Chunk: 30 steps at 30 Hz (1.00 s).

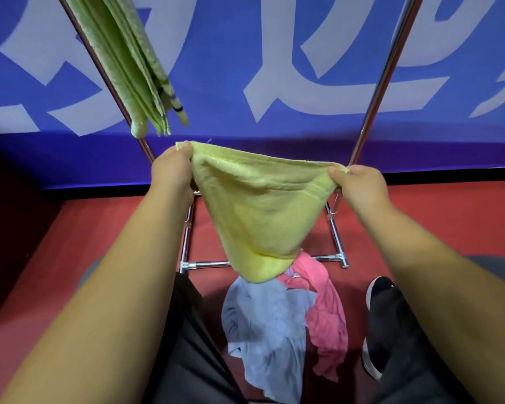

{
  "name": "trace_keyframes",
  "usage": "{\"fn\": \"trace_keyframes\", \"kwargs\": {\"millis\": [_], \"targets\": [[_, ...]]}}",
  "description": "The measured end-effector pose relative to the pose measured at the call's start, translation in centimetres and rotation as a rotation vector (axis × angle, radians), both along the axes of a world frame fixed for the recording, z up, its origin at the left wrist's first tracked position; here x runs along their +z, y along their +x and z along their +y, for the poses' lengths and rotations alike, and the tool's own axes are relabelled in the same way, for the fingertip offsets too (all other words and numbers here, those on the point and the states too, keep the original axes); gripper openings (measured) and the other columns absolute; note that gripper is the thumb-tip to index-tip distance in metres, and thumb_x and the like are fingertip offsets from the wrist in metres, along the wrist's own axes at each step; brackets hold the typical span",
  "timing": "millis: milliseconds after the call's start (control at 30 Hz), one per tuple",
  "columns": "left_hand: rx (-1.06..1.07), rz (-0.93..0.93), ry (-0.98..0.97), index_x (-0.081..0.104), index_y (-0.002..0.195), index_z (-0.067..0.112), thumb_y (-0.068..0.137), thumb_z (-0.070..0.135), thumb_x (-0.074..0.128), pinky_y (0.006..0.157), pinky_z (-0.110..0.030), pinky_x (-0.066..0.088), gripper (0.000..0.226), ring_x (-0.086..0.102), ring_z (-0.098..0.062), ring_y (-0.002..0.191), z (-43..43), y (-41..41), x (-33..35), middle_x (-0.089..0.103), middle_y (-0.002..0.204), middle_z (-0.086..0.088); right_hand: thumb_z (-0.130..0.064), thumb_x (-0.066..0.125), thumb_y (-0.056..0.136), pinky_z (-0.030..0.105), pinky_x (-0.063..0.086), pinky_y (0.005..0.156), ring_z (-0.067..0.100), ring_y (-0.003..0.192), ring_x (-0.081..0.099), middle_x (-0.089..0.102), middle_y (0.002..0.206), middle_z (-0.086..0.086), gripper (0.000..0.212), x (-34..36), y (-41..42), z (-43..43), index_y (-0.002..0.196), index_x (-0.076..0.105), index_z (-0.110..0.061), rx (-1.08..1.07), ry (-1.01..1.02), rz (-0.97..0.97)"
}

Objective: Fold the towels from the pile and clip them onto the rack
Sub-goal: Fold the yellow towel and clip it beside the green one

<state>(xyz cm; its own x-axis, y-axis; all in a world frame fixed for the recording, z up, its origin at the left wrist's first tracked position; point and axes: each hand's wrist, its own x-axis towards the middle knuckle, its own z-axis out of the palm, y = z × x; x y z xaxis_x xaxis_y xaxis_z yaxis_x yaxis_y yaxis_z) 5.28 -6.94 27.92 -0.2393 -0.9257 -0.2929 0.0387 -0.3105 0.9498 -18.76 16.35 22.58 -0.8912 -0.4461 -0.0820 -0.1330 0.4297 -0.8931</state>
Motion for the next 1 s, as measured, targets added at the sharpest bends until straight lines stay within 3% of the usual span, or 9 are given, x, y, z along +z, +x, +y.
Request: {"fn": "trace_keyframes", "kwargs": {"millis": [133, 233, 367, 500, 600, 700, 800, 900, 1000], "targets": [[-0.036, -0.037, -0.04, 0.068, 0.092, 0.014, 0.103, 0.02, 0.063, 0.063, -0.031, 0.055, 0.014, 0.064, -0.017, 0.06, -0.7, -1.0, -0.3, 0.067, 0.073, -0.003, -0.064, 0.079, 0.068, 0.048, 0.05, 0.065, 0.02, 0.066, 0.051, 0.057, 0.067, 0.016, 0.074, -1.3, -1.4, -1.5, 0.078, 0.061, 0.007, -0.04, -0.149, -0.074], [-0.181, -0.072, -0.033, 0.068, 0.097, 0.015, 0.107, 0.02, 0.06, 0.059, -0.028, 0.056, 0.014, 0.062, -0.01, 0.057, -0.4, -1.9, -0.4, 0.069, 0.069, 0.002, -0.042, 0.084, 0.083, 0.064, 0.064, 0.078, 0.025, 0.071, 0.065, 0.066, 0.075, 0.014, 0.045, -0.5, -0.8, -2.6, 0.07, 0.065, -0.004, -0.092, -0.271, -0.197], [-0.244, -0.153, -0.093, 0.076, 0.101, 0.01, 0.101, 0.019, 0.069, 0.064, -0.031, 0.062, 0.011, 0.074, -0.018, 0.07, -0.2, -2.9, -0.8, 0.078, 0.085, -0.008, -0.022, 0.071, 0.103, 0.048, 0.068, 0.079, 0.037, 0.095, 0.08, 0.079, 0.103, 0.022, 0.02, 0.7, -0.2, -3.9, 0.084, 0.071, -0.013, -0.111, -0.305, -0.319], [-0.218, -0.23, -0.076, 0.079, 0.103, 0.008, 0.092, 0.026, 0.077, 0.089, -0.049, 0.065, 0.021, 0.079, -0.031, 0.096, 0.2, -4.0, -0.9, 0.081, 0.103, -0.015, -0.026, 0.066, 0.102, 0.025, 0.058, 0.056, 0.019, 0.072, 0.07, 0.07, 0.087, 0.001, 0.013, 0.9, -0.7, -4.1, 0.092, 0.067, -0.019, 0.0, -0.147, -0.362], [-0.186, -0.248, 0.004, 0.074, 0.108, 0.01, 0.093, 0.03, 0.077, 0.09, -0.049, 0.064, 0.025, 0.078, -0.028, 0.095, 0.3, -4.4, -0.8, 0.079, 0.104, -0.011, -0.028, 0.068, 0.085, 0.036, 0.055, 0.072, 0.029, 0.085, 0.07, 0.07, 0.098, 0.008, 0.027, 0.8, -1.1, -4.2, 0.106, 0.067, -0.011, -0.117, -0.117, -0.443], [-0.156, -0.275, 0.043, 0.072, 0.111, 0.012, 0.092, 0.028, 0.075, 0.09, -0.051, 0.064, 0.025, 0.077, -0.029, 0.092, 0.3, -4.5, -0.7, 0.078, 0.104, -0.011, -0.029, 0.064, 0.074, 0.04, 0.052, 0.071, 0.032, 0.088, 0.07, 0.071, 0.107, 0.013, 0.045, 0.5, -1.2, -4.1, 0.114, 0.063, -0.007, -0.186, -0.085, -0.429], [-0.157, -0.271, 0.132, 0.07, 0.116, 0.013, 0.097, 0.024, 0.066, 0.084, -0.049, 0.064, 0.022, 0.075, -0.029, 0.086, 0.5, -4.5, -0.7, 0.076, 0.107, -0.011, -0.028, 0.065, 0.082, 0.037, 0.051, 0.068, 0.029, 0.082, 0.064, 0.071, 0.112, 0.013, 0.042, 0.1, -1.5, -3.8, 0.118, 0.064, -0.006, -0.206, -0.05, -0.404], [-0.128, -0.253, 0.172, 0.07, 0.116, 0.013, 0.098, 0.02, 0.06, 0.074, -0.045, 0.064, 0.022, 0.073, -0.028, 0.081, 0.3, -4.2, -1.1, 0.075, 0.104, -0.01, -0.025, 0.066, 0.084, 0.036, 0.048, 0.065, 0.027, 0.075, 0.058, 0.065, 0.098, 0.008, 0.041, -0.5, -2.3, -3.2, 0.119, 0.066, -0.004, -0.217, -0.033, -0.378], [-0.079, -0.304, 0.104, 0.067, 0.1, 0.013, 0.096, 0.021, 0.066, 0.081, -0.044, 0.061, 0.01, 0.069, -0.028, 0.087, 0.0, -4.1, -1.3, 0.07, 0.099, -0.011, -0.033, 0.07, 0.082, 0.043, 0.065, 0.078, 0.027, 0.079, 0.065, 0.068, 0.094, 0.007, 0.037, -0.6, -2.6, -2.5, 0.109, 0.073, -0.008, -0.147, 0.007, -0.362]]}}
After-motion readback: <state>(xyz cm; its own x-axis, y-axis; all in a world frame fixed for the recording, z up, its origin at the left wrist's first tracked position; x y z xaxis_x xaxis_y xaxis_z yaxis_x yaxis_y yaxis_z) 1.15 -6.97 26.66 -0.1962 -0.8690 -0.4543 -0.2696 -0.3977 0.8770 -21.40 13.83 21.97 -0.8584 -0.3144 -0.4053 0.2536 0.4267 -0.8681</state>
